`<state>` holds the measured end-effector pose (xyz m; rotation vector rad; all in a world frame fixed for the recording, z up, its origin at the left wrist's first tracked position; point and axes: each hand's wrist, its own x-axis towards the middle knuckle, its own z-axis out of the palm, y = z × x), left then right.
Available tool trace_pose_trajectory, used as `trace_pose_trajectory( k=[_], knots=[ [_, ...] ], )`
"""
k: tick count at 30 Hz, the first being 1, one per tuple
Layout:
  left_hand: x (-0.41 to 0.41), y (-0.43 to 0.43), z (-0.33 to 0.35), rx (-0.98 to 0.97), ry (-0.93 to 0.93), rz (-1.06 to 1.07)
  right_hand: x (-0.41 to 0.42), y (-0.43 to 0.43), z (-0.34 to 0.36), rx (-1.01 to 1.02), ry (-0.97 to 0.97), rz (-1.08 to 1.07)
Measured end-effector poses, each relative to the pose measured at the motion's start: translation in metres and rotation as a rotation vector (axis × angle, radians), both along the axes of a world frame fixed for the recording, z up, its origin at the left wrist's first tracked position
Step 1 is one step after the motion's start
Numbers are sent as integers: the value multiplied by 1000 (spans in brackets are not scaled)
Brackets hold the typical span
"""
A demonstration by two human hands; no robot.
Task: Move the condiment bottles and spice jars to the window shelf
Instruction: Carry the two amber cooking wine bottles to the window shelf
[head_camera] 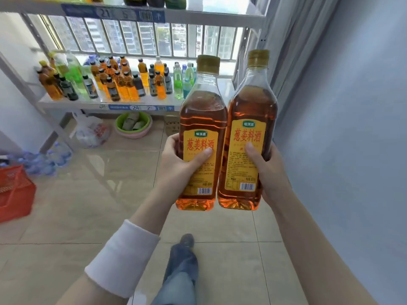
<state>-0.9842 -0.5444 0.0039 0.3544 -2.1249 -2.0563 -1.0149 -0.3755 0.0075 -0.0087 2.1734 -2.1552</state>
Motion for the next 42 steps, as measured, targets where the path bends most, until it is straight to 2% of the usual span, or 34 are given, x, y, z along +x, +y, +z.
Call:
trace_pose_trajectory(
  k=[6, 12, 25, 35, 42],
  knots=[
    [-130, -50, 6, -13, 8, 2, -133, -39, 11, 9, -8, -38],
    [-235, -77, 11, 7, 3, 6, -233, -62, 21, -1, 9, -71],
    [-437, -58, 24, 26, 43, 58, -445, -51, 23, -10, 57, 21],
    [-555, -65, 63, 29, 81, 196, -594, -69, 58, -57, 97, 141],
    [-620, -100, 86, 32, 167, 179, -658, -102, 79, -60, 161, 162]
  ],
)
